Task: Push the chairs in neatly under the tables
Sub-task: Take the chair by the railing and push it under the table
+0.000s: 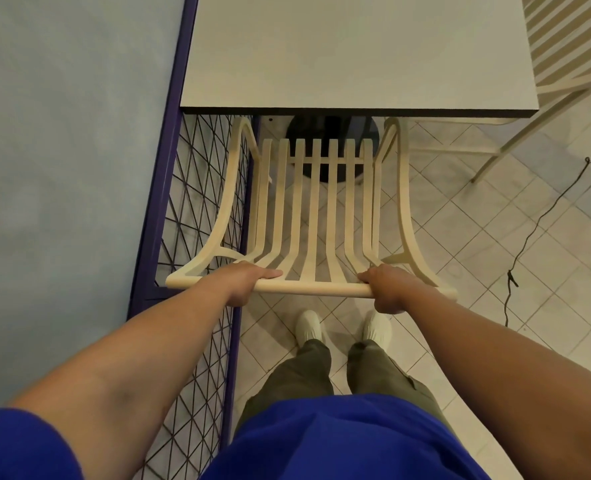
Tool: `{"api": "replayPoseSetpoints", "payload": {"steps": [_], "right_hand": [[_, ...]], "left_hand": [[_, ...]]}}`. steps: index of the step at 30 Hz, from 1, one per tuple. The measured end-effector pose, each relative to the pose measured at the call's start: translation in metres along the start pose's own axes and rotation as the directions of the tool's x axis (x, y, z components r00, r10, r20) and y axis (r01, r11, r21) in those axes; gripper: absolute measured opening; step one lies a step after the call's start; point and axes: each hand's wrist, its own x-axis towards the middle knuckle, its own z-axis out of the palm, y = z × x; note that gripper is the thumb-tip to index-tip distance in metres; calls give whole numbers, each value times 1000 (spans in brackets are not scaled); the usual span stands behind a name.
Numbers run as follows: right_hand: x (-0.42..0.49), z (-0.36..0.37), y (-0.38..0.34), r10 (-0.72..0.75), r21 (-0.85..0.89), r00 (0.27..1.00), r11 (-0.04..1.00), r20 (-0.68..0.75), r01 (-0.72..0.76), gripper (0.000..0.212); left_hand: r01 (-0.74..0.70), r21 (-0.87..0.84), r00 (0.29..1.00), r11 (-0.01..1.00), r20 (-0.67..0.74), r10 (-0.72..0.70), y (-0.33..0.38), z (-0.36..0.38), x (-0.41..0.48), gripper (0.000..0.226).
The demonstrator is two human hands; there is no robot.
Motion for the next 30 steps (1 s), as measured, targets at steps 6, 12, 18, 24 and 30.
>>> {"api": "replayPoseSetpoints", "payload": {"steps": [6,12,18,24,30], "right_hand": [[10,-13,-1,-5,-16,1000,1000,-7,5,46],[18,-23,-1,-4,-14,1000,1000,-10,4,46],[21,-25,-3,5,-4,1000,1000,5,-5,45],[21,-26,-6,8,-15,1000,1000,13,-8,45],[19,-28,-6,17,-11,1000,1000,10,-17,42]], "left_hand": [[23,-9,1000,1000,-16,-24,-8,-10,7,92],[49,28,999,998,6,-50,-17,-17,17,111],[36,36,999,999,22,-37,-20,-23,19,105],[16,37,1000,999,5,-16,-20,-26,18,94],[17,53,1000,998,3,-17,-20,-25,18,95]]}}
